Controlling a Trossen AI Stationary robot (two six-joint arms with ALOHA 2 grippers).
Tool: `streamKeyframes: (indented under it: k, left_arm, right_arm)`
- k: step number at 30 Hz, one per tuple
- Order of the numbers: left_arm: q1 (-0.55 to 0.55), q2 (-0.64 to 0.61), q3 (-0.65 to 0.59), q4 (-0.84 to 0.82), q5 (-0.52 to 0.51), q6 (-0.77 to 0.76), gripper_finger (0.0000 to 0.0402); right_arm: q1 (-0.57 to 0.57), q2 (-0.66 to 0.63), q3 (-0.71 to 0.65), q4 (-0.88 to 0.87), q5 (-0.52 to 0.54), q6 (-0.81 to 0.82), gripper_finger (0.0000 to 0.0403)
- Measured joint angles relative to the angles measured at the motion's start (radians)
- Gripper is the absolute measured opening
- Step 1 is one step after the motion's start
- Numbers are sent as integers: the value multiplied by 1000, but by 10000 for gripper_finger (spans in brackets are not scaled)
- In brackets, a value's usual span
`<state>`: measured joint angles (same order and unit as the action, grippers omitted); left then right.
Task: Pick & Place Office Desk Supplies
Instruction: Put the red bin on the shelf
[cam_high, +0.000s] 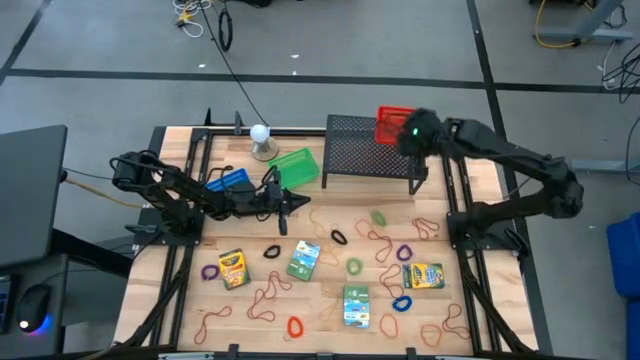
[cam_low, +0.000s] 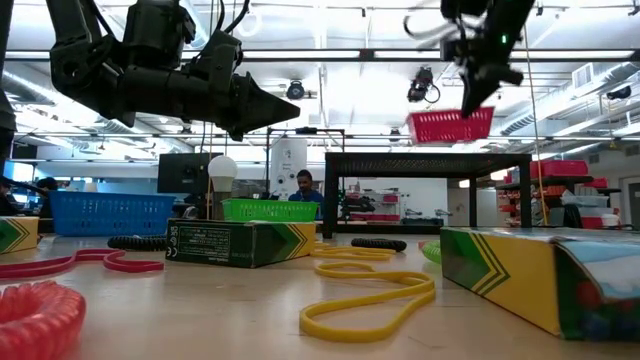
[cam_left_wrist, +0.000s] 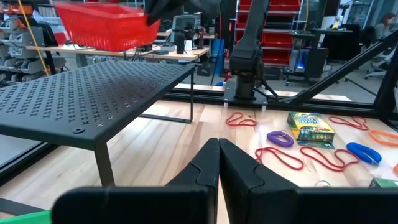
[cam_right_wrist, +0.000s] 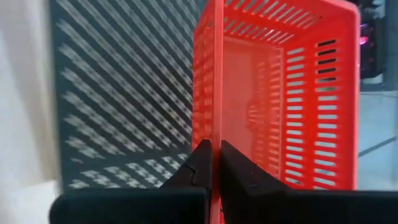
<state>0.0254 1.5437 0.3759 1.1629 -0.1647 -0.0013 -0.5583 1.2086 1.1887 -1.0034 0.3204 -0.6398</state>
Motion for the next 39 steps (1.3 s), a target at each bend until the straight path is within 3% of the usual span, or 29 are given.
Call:
streamKeyframes:
  k: [5,11,23,39]
  left_arm:
    - [0,0,0,0,0,-2,12]
    - [0,0,0,0,0,-3,12]
    - [0,0,0,0,0,-9,12]
    - [0,0,0,0,0,-7,12]
  right_arm:
    - [-171,1,-58,103,-138,-139,10]
    - [-258,2,-83,127,-218,-199,10]
    - [-300,44,-84,128,-251,-230,11]
    - [-296,55,-84,139,-236,-232,44]
